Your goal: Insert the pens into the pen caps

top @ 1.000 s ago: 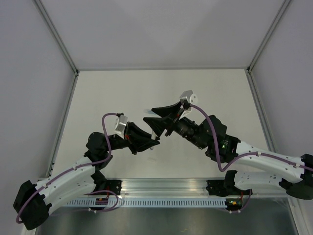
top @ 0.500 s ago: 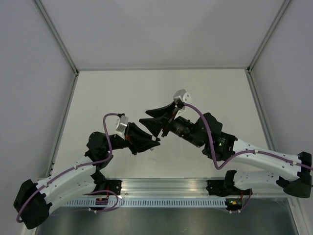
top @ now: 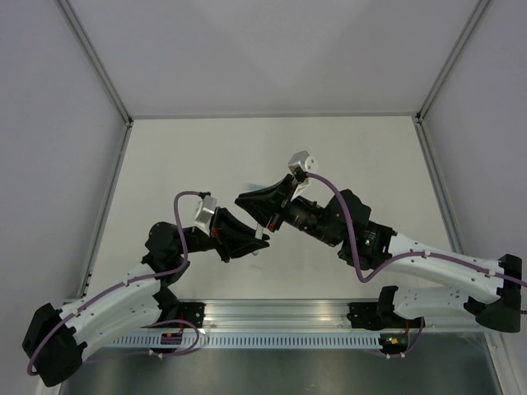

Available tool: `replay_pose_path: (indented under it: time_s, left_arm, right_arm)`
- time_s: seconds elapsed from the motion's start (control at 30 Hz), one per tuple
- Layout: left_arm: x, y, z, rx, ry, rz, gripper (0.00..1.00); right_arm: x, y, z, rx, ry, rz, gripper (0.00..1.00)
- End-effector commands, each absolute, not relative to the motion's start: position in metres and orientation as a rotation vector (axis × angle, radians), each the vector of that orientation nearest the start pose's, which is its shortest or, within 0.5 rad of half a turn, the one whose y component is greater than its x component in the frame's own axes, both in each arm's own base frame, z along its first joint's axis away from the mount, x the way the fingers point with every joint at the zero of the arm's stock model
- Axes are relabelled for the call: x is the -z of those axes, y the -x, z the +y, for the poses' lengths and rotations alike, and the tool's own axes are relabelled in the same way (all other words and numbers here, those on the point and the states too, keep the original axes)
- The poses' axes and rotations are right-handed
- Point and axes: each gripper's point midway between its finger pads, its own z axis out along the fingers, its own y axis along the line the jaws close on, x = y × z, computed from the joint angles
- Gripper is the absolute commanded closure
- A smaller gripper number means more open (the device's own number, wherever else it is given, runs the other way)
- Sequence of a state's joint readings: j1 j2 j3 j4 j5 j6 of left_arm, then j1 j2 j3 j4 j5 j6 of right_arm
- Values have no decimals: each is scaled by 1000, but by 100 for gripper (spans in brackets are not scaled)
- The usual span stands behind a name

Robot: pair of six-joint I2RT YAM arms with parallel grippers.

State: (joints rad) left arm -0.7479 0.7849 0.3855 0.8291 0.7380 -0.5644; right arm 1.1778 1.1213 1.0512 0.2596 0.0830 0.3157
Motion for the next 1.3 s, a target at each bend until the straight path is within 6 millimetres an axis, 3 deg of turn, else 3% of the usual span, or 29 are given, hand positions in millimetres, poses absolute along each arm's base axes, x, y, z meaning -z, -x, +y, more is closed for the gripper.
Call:
replay_pose_path:
  time_s: [0.0, 0.1, 0.43, 0.73, 1.2, 1.27]
  left_arm:
    - [-329, -107, -276, 1511, -793, 1090, 98]
    - [-339, -111, -273, 1494, -754, 1091, 98]
    - [-351, -148, -270, 1375, -586, 1188, 98]
    - [-355, -193, -268, 1234, -417, 1235, 98]
    - [-352, -229, -262, 1122, -280, 1266, 98]
    - [-352, -232, -264, 1126, -269, 1264, 98]
  right_arm:
    - [-372, -147, 382, -1225, 598, 1458, 100]
    - [-342, -145, 384, -1227, 609, 1530, 100]
    - [-291, -142, 379, -1209, 612, 1656, 100]
    - [-268, -139, 385, -1299, 529, 1678, 100]
    - [-239, -146, 371, -1236, 453, 1743, 100]
    - [-243, -148, 372, -1260, 429, 1706, 100]
